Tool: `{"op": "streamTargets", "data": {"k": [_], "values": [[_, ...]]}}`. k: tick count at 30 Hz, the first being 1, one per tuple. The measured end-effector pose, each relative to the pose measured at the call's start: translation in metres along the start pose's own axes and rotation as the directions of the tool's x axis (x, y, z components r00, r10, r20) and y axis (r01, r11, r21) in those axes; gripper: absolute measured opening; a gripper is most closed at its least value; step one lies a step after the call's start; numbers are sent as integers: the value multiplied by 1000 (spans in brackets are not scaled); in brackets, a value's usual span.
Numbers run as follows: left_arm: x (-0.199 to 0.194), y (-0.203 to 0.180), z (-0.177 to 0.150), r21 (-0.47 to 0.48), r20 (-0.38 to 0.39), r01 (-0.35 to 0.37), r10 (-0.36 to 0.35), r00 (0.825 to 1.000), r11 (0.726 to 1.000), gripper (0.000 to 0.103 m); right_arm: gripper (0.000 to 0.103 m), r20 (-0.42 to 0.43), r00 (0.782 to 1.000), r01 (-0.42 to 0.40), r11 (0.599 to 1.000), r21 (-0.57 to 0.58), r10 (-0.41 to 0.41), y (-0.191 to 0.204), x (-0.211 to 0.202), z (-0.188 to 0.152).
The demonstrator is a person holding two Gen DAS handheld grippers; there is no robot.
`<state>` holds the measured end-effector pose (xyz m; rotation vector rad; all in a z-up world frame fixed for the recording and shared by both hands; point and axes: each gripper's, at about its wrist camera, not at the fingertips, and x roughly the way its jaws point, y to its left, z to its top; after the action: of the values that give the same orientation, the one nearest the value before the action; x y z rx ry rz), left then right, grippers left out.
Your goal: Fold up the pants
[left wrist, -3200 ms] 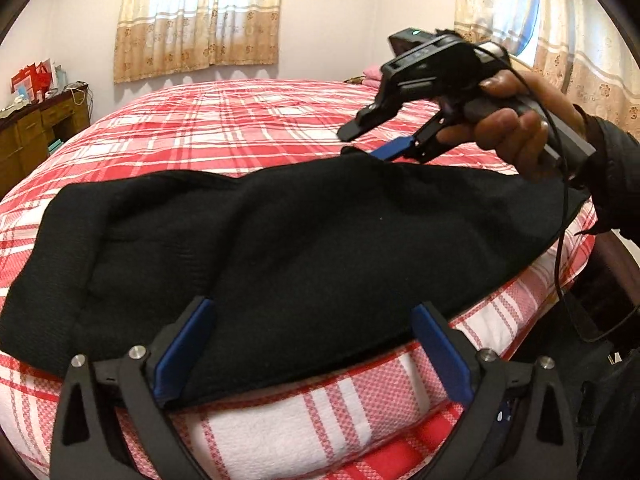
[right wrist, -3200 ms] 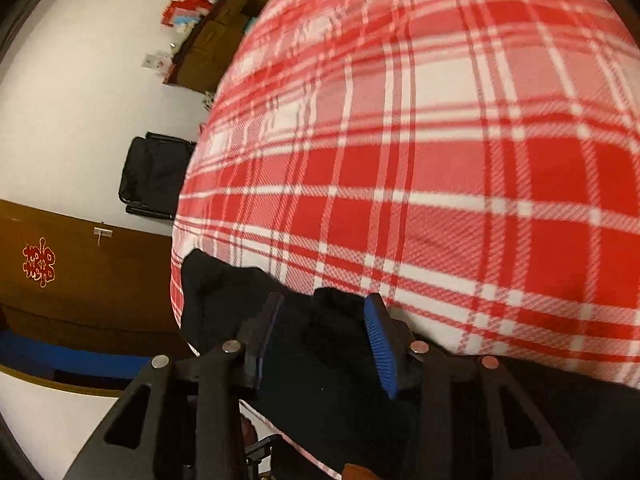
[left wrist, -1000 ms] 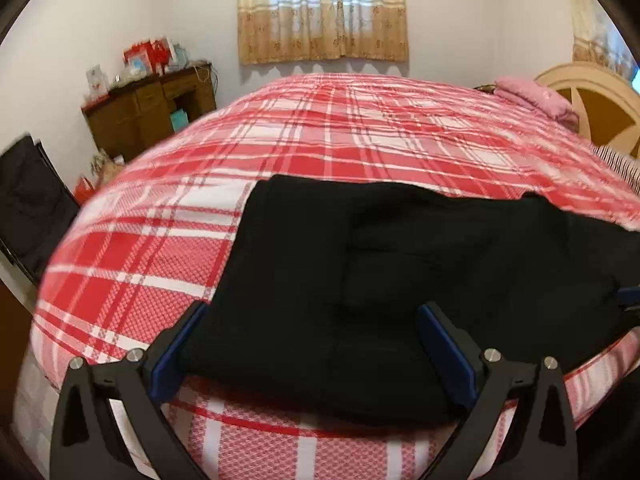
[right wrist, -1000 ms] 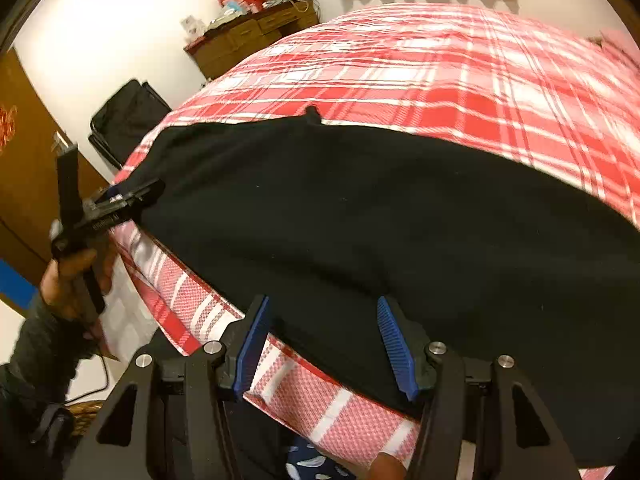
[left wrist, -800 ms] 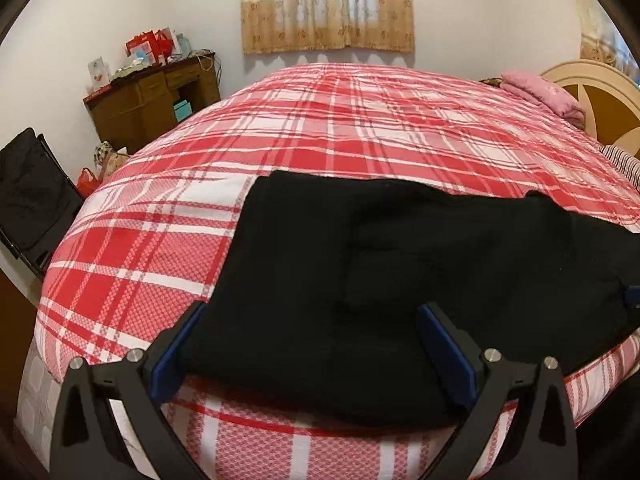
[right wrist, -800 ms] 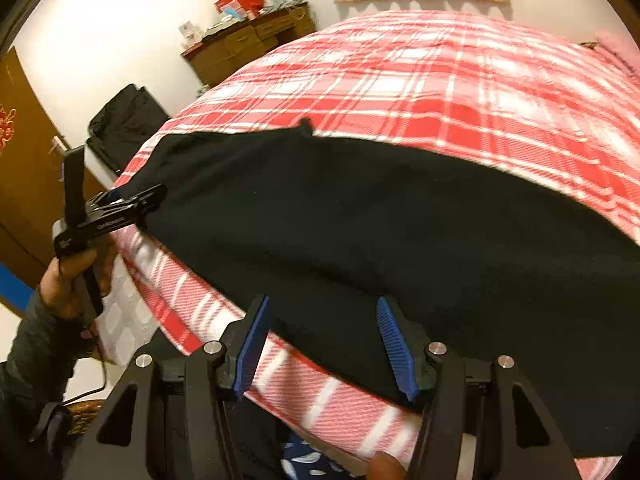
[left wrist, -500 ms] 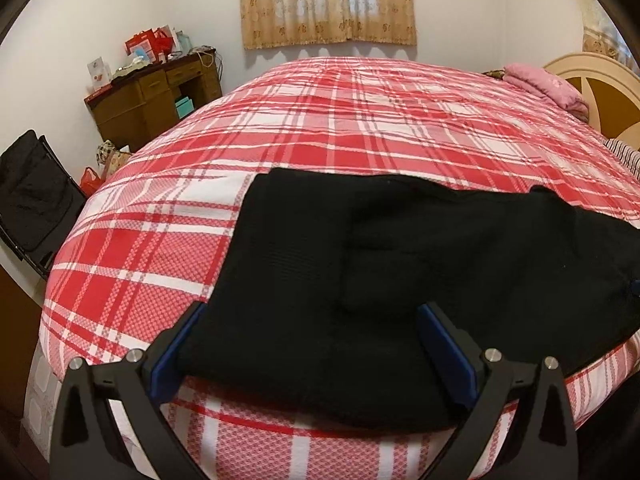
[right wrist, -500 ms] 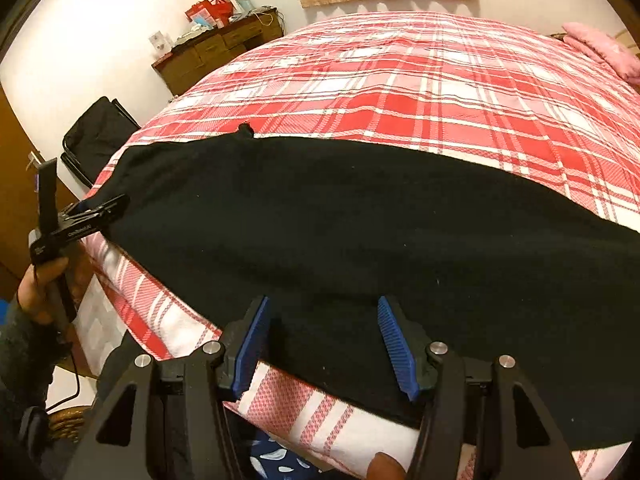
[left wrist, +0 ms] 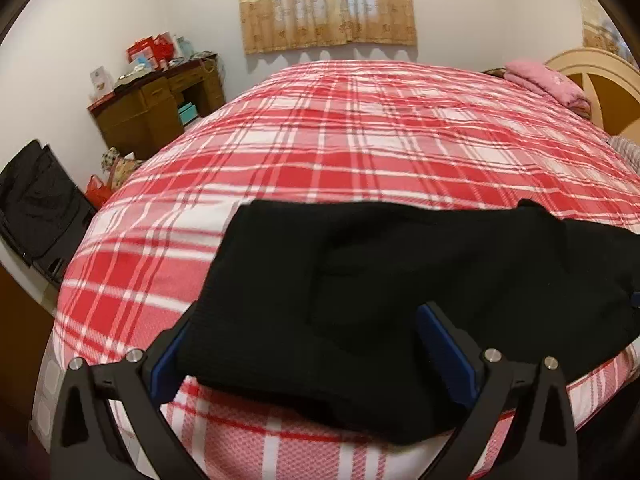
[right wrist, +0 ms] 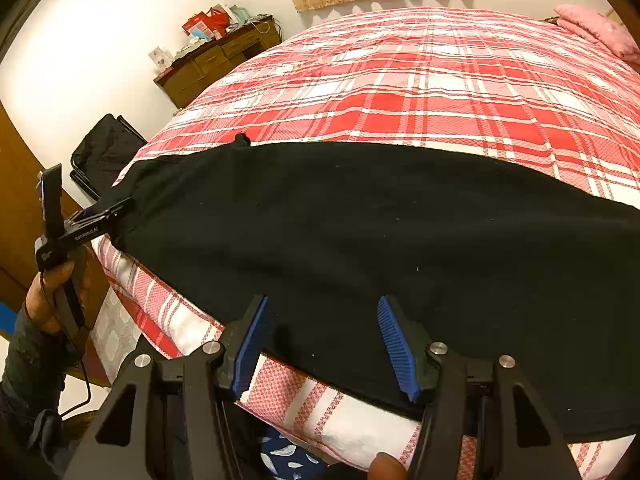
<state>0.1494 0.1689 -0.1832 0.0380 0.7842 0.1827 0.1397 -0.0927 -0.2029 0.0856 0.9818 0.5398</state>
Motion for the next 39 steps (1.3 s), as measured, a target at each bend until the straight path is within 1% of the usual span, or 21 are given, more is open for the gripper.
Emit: {"op": "streamTargets", "data": {"k": [3,6,9,11,12,14,15,16,18,20,23,24,25,28,30,33,35,36,37,38,39], "values": [[2,13,15,-6,24,-12,12,1000,1000,103,58,-2,1000,6,1000,-8,-6,0,-1,0],[19,40,28,-73,6,0,1,1000,997,103,58,5,1000,17,1000,-11,-17,-1,-2,-1],[45,58,31,-120,-57,46,-53,997,992,103,58,11,1000,22,1000,-14,-22,-1,-1,-2],[52,60,30,-131,-66,90,-100,993,987,103,58,14,1000,28,999,-23,-28,0,-2,-3],[52,59,29,-135,-55,96,-104,993,986,103,58,15,999,29,999,-25,-28,0,-2,-3],[50,54,28,-130,-42,125,-132,990,984,93,58,18,999,28,999,-23,-28,0,-2,-3],[49,49,28,-122,-38,137,-142,989,983,86,58,20,999,28,999,-22,-27,0,-3,-3],[47,45,27,-112,-39,144,-149,988,983,78,58,21,999,27,999,-22,-27,0,-3,-4],[46,34,27,-73,-47,154,-157,986,985,68,58,23,999,29,999,-21,-28,1,-3,-4],[45,32,27,-44,-51,122,-125,991,991,62,58,24,999,32,999,-22,-31,1,-3,-4],[43,38,28,-67,-45,132,-135,990,989,51,58,28,999,34,999,-23,-34,2,-4,-5],[40,40,28,-69,-43,145,-148,988,987,38,58,28,999,34,999,-22,-33,1,-3,-5],[37,40,28,-67,-40,148,-151,988,987,33,58,29,999,33,999,-21,-33,1,-3,-5],[30,41,30,-57,-24,141,-143,989,988,28,58,34,999,33,999,-21,-32,3,-4,-4],[27,44,31,-56,-17,138,-139,990,989,28,58,36,999,37,999,-32,-36,6,-4,-4],[35,46,29,-66,-31,142,-144,989,988,30,58,28,998,50,998,-48,-49,7,1,-5],[40,43,27,-62,-34,119,-121,992,991,40,58,29,998,60,996,-59,-59,9,1,-5],[38,42,27,-61,-29,111,-113,993,992,48,58,28,998,66,996,-67,-64,10,0,-5],[37,40,28,-59,-26,95,-97,995,994,65,58,28,997,75,994,-74,-73,11,-3,-5],[35,39,29,-56,-20,62,-63,998,997,74,58,44,995,90,993,-74,-87,10,-8,-4],[30,38,30,-52,6,35,-34,999,998,81,58,56,994,101,993,-68,-97,7,-13,-3]]}}
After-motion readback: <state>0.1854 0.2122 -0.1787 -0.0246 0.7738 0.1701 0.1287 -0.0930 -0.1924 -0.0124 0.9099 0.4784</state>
